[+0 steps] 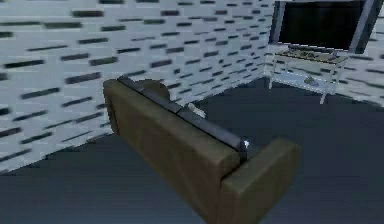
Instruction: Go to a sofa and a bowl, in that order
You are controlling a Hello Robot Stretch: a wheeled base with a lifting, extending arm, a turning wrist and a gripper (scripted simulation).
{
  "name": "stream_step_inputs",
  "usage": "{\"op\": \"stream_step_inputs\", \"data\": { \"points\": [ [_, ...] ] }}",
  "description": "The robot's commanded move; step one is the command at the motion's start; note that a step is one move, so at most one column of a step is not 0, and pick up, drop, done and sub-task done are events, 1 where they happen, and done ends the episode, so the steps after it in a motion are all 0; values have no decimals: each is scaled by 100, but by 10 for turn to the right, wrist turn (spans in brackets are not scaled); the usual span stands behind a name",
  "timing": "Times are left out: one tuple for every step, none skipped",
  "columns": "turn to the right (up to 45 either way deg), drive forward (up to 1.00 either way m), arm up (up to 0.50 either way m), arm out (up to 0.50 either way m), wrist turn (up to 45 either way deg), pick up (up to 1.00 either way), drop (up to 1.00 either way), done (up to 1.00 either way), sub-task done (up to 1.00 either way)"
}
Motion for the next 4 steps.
{"op": "stream_step_inputs", "data": {
  "points": [
    [-450, 0, 0, 0, 0, 0, 0, 0, 0],
    [-450, 0, 0, 0, 0, 0, 0, 0, 0],
    [-180, 0, 0, 0, 0, 0, 0, 0, 0],
    [0, 100, 0, 0, 0, 0, 0, 0, 0]
  ]
}}
